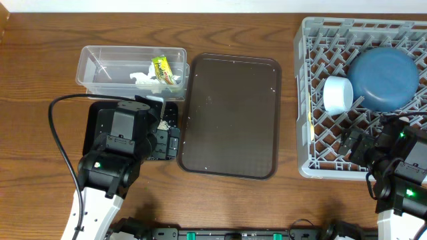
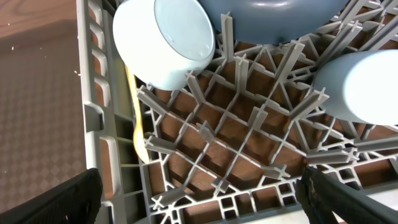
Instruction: Sort waste into correct bins and load items into the dishwasher rack
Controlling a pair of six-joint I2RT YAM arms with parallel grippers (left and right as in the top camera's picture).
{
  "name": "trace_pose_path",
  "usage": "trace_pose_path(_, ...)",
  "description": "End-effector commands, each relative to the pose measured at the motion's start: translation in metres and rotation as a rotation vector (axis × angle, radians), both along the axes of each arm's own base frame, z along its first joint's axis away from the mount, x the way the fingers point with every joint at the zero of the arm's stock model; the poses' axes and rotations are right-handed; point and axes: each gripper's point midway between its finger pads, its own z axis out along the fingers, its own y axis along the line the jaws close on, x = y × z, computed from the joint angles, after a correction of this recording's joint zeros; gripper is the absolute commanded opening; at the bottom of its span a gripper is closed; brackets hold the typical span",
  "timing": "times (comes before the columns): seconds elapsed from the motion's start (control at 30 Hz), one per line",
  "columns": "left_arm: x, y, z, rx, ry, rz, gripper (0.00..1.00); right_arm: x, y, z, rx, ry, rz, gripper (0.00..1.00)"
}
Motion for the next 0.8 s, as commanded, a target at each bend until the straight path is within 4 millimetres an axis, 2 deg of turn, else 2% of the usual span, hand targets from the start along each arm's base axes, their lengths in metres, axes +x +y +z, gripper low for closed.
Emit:
trace_pose_path(0.0,0.000,0.001,-0.001,0.005,0.003,0.011,0.97,-0.002,-0.001,-0.003,0.005,0.009,-0.016,0.99)
trace_pose_path(0.3,0.000,0.001,-0.001,0.005,0.003,0.011,0.97,-0.004,0.000,0.001,0.000,-0.004,-0.015,0.99)
trace_pose_path(0.53,0.000,0.001,-0.001,0.005,0.003,0.011,0.97,-0.009,0.001,0.020,-0.034,-0.081,-0.020,0.99)
trace_pose_path(0.77,0.000,0.001,-0.001,0.005,0.003,0.011,0.98,-0.012,0.018,0.038,-0.081,-0.160,0.045,0.99)
